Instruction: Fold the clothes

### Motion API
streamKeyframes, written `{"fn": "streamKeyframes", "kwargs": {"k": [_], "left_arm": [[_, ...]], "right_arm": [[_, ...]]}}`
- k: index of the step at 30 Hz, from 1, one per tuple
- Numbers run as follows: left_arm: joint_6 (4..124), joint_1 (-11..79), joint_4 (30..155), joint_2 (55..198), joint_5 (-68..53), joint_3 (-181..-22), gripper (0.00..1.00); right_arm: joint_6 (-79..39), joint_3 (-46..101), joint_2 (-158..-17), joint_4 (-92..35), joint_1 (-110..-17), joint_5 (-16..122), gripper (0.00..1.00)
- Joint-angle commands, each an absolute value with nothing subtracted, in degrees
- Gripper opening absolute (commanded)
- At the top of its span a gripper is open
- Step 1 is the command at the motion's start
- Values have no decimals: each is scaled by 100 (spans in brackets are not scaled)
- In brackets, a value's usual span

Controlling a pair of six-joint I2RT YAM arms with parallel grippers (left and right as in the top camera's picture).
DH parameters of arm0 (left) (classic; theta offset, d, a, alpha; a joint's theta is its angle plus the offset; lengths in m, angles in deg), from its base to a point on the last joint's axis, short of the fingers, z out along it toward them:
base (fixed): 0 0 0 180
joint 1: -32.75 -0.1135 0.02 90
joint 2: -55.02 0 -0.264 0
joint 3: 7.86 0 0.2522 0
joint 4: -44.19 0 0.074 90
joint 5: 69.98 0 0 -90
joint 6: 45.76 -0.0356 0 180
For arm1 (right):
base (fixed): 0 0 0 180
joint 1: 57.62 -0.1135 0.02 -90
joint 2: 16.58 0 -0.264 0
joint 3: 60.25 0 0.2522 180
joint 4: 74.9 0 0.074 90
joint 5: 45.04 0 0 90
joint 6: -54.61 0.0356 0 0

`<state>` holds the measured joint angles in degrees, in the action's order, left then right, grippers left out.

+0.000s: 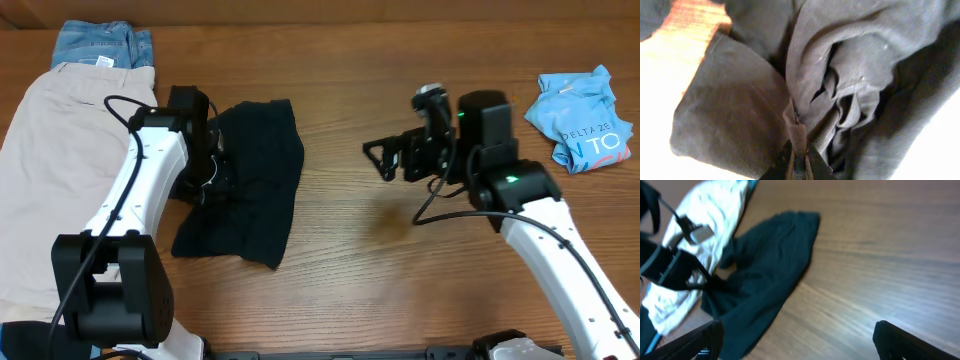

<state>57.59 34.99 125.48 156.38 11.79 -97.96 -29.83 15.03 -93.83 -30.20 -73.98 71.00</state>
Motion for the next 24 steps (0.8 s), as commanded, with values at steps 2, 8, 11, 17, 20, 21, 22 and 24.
{"fn": "streamKeyframes", "kwargs": {"k": [2,8,11,17,20,21,22,24], "left_arm": [[5702,3513,12837,15583,1295,-9872,9],[6222,3388,13462,15500,2268,-9875,4],[6716,3189,13525,15284,2790,-9875,4],[7000,2815,13671,14958,2795,-9872,4],[6978,2822,13960,14945,2961,-9872,4],[6978,2822,14036,14945,3026,-9872,4],[6978,2822,14089,14945,3057,-9872,4],[6974,2822,14257,14945,3057,-9870,4]], "right_arm": [[-2977,1656,-9670,-2996,-7846,6707,100],[-2981,1656,-10166,-2994,-8213,6599,100],[-3114,1667,-10258,-3011,-8322,6532,100],[-3392,1748,-10310,-3037,-8847,6097,100],[-3643,1794,-10457,-3044,-9144,5795,100],[-3702,1822,-10531,-3061,-9225,5723,100],[-3715,1853,-10614,-3101,-9308,5649,100],[-3709,1868,-10826,-3405,-9509,5703,100]]}}
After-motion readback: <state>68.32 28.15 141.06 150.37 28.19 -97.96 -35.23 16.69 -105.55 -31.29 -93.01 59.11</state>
